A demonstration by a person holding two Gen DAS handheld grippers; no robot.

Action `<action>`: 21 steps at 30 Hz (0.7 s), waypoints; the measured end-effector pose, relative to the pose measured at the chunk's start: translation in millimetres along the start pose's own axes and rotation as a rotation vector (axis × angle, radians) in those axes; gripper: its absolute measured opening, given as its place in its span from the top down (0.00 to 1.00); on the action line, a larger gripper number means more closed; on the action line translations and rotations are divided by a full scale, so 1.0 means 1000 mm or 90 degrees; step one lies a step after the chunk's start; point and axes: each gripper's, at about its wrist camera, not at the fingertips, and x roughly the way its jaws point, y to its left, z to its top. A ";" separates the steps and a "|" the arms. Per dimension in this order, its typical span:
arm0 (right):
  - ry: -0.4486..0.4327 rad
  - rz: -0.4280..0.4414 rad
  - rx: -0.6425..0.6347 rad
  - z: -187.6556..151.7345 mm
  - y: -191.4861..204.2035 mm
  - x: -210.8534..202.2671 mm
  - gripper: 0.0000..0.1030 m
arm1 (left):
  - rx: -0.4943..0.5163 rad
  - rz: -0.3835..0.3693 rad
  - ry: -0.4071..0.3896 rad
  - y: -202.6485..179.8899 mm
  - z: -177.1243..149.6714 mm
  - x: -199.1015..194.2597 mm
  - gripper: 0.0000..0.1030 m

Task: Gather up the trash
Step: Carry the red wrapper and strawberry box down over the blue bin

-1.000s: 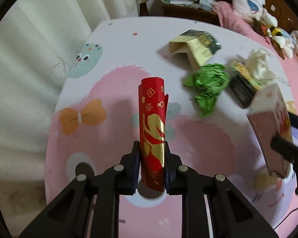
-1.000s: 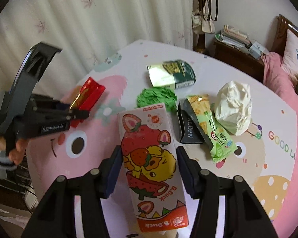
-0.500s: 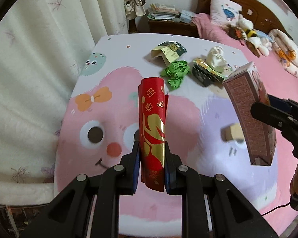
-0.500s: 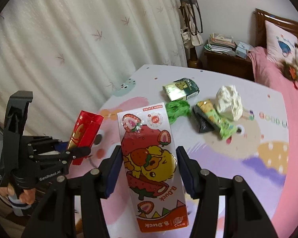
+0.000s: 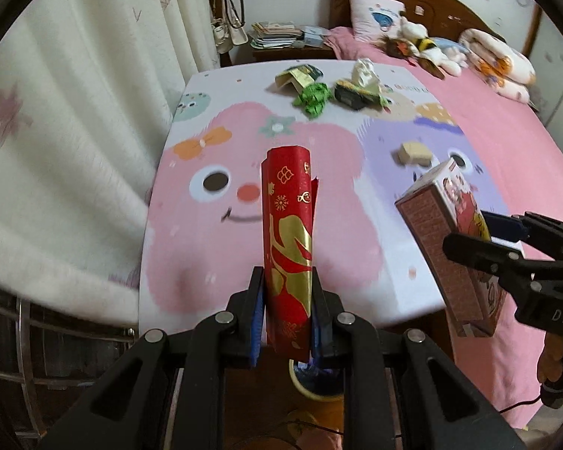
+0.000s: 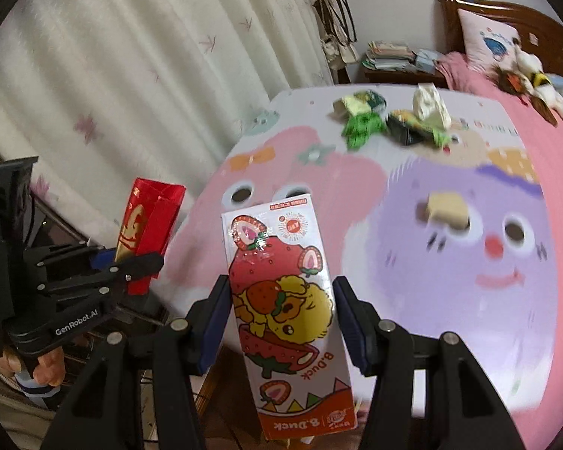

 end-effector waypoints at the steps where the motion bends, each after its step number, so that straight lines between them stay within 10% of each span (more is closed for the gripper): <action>1: 0.001 -0.006 0.002 -0.009 0.006 -0.001 0.47 | 0.005 -0.004 0.000 0.002 -0.007 -0.002 0.83; 21: 0.171 -0.086 0.182 -0.182 -0.009 0.063 0.47 | 0.069 -0.094 0.166 -0.035 -0.139 0.078 0.83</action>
